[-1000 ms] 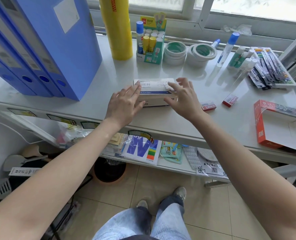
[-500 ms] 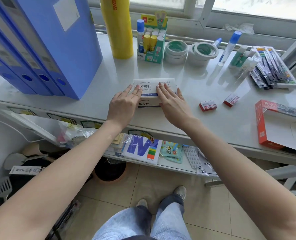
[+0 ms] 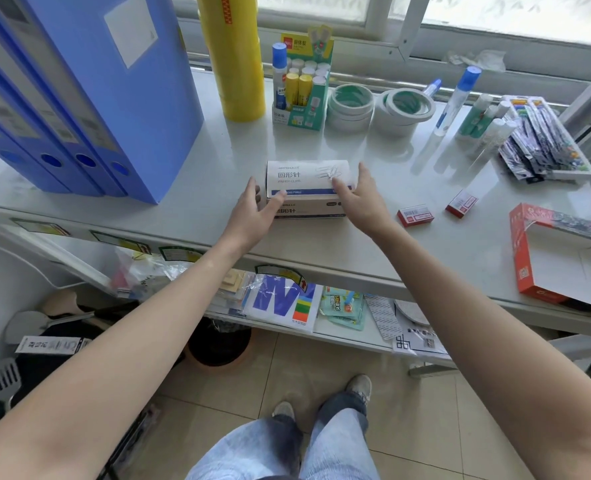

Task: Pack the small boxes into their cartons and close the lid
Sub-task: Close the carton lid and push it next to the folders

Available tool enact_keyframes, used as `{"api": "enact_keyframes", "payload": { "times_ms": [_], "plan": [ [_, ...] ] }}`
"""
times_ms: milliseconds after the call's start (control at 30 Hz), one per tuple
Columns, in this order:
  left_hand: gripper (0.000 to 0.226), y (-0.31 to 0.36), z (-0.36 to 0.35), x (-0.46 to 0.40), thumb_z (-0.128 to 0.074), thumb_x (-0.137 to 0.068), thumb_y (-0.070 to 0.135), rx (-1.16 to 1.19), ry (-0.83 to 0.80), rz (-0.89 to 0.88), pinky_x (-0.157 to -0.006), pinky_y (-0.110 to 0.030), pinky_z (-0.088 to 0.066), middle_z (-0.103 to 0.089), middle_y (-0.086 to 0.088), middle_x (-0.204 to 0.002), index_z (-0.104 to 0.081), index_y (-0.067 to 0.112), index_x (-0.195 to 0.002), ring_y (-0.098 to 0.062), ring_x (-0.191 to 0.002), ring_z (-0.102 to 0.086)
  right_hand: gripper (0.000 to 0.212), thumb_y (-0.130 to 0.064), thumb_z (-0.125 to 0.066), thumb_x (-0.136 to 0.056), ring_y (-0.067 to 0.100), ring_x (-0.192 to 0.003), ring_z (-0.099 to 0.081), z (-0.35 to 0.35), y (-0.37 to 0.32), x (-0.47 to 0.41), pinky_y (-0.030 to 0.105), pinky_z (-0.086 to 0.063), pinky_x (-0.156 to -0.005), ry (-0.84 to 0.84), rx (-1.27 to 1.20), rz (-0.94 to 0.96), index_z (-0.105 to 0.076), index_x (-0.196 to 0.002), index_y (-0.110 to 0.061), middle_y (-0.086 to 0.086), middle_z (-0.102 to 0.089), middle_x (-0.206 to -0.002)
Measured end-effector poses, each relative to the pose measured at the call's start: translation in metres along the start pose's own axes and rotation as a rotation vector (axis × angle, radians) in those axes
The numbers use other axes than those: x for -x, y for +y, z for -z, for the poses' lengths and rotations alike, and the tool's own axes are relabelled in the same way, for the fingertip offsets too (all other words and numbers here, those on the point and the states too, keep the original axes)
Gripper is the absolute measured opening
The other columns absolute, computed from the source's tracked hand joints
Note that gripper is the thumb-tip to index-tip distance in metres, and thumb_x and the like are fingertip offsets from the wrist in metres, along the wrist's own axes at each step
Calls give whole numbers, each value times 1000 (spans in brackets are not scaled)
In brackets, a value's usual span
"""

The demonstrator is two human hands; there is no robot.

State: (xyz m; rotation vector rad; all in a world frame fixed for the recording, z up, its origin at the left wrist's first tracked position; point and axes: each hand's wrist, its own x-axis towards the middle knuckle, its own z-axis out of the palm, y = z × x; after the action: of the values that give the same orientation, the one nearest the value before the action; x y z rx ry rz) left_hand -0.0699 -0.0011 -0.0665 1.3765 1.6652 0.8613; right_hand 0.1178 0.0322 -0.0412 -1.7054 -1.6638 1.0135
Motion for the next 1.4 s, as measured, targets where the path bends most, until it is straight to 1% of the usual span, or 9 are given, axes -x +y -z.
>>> {"api": "enact_keyframes", "payload": {
  "times_ms": [100, 233, 500, 700, 1067, 1167, 1267, 1333, 1400],
  "plan": [
    [47, 3, -1, -8, -45, -93, 44, 103, -18, -7, -98, -30, -42, -57, -3, -129, -47, 9, -124, -21, -121, -53, 55, -36, -38, -98, 27, -135, -37, 0, -1, -6, 38, -30, -111, -40, -140, -134, -26, -143, -5, 14, -39, -148],
    [42, 9, -2, -14, -46, -94, 36, 176, -11, 1, -101, -28, -42, -61, -1, -128, -53, 13, -129, -17, -118, -55, 36, -34, -41, -96, 28, -111, -55, -10, -3, -10, 45, -44, -100, -6, -173, -134, -49, -120, -8, 12, -59, -121],
    [36, 9, 40, -34, -48, -94, 31, 172, 50, 20, -81, -13, -40, -61, 4, -122, -55, 19, -127, -10, -109, -54, 35, -27, -53, -92, 27, -112, -59, -37, -32, -24, 46, -46, -100, -29, -255, -98, -49, -122, -10, 12, -61, -123],
    [38, -2, 70, -50, -57, -89, 26, 167, 65, 65, -76, -10, -40, -62, 4, -121, -55, 17, -126, -10, -108, -56, 40, -27, -56, -90, 27, -115, -57, -64, -55, -40, 46, -46, -101, -49, -273, -116, -47, -126, -11, 12, -58, -128],
    [47, -13, 88, -65, -65, -84, 19, 185, 54, 99, -81, -11, -43, -63, 0, -125, -50, 14, -129, -13, -111, -59, 41, -30, -57, -89, 28, -112, -57, -83, -69, -54, 47, -46, -99, -64, -234, -110, -47, -122, -9, 12, -59, -122],
    [39, -13, 86, -65, -63, -86, 15, 177, 50, 102, -72, -5, -44, -62, 2, -118, -48, 17, -122, -6, -99, -59, 44, -33, -56, -90, 27, -115, -56, -80, -70, -54, 44, -46, -100, -94, -214, -104, -46, -125, -9, 11, -57, -125],
    [31, -9, 82, -64, -59, -89, 9, 180, 75, 94, -66, 2, -42, -58, 14, -101, -44, 33, -102, 13, -84, -55, 44, -32, -53, -93, 24, -124, -50, -74, -68, -54, 28, -40, -98, -132, -186, -87, -45, -130, -9, 10, -53, -133],
    [43, -5, 82, -63, -61, -87, 14, 164, 127, 64, -86, -2, -42, -57, 13, -119, -44, 25, -125, 10, -102, -55, 49, -32, -50, -95, 23, -131, -43, -67, -64, -54, 25, -34, -95, -136, -160, -75, -40, -136, -7, 10, -47, -141],
    [74, 8, 80, -60, -63, -84, 23, 132, 174, 32, -113, -26, -31, -36, 4, -150, -25, 19, -147, -8, -135, -37, 60, -35, -50, -94, 24, -137, -37, -60, -61, -54, 30, -33, -106, -130, -139, -66, -30, -143, -7, 10, -37, -149]
  ]
}}
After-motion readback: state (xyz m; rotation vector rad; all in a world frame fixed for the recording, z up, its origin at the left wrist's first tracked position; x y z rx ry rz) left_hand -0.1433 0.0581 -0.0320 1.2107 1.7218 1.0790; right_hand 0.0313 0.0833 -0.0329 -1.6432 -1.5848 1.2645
